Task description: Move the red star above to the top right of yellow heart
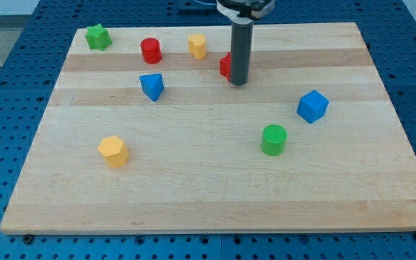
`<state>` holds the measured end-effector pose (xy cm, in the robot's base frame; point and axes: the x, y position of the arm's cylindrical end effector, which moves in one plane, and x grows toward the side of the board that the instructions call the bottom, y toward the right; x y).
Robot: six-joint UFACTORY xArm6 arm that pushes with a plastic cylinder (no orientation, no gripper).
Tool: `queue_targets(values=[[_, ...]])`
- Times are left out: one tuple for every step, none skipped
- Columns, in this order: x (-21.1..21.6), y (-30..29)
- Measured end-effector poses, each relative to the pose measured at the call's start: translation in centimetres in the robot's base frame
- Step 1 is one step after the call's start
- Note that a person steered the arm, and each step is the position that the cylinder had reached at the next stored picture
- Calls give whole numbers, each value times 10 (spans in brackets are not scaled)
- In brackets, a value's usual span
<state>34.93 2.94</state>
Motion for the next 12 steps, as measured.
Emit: queue_targets(values=[[-4, -16], [-21, -16], [-45, -16], [-64, -4], [-66, 45], [-68, 83], [-74, 61], [-75, 33], [-89, 31], [-94, 34], [-94, 31], [-95, 26]])
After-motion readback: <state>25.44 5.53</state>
